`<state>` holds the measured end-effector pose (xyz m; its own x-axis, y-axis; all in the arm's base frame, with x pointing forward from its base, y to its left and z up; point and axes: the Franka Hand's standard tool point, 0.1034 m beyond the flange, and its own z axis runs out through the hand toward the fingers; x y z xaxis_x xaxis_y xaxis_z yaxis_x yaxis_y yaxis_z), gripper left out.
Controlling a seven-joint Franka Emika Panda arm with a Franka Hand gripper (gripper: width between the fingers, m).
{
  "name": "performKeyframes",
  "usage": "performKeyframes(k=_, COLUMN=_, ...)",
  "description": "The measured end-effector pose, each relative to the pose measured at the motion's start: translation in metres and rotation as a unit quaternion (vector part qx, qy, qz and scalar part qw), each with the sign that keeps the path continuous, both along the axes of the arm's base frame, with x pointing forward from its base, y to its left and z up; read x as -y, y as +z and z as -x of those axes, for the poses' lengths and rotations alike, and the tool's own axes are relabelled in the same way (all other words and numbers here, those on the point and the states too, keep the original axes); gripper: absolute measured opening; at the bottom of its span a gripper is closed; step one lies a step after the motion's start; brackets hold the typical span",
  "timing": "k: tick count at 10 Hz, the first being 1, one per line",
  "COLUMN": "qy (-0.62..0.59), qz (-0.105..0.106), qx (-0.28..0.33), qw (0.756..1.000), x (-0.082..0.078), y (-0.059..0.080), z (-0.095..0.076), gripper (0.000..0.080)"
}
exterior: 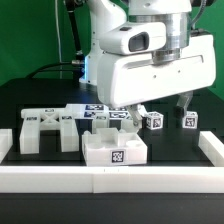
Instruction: Assemble chair
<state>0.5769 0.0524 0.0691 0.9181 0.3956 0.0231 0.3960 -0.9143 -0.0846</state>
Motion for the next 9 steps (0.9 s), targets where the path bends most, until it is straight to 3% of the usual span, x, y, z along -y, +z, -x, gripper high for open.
performKeyframes(k=3, qy=-0.099, qz=0.001, qx=-0.010, qw=0.995, x=0.000, y=-0.001, z=0.001, gripper=0.0649)
performKeyframes(k=6, qy=-0.116, qz=0.010, qx=0.002, qw=0.993, x=0.021, y=-0.010, z=0.011, gripper=0.0649)
performKeyframes(k=9, qy=-0.103, qz=0.016, qx=0.013, qw=0.994, x=0.038, y=-0.028, z=0.027, gripper=0.0649)
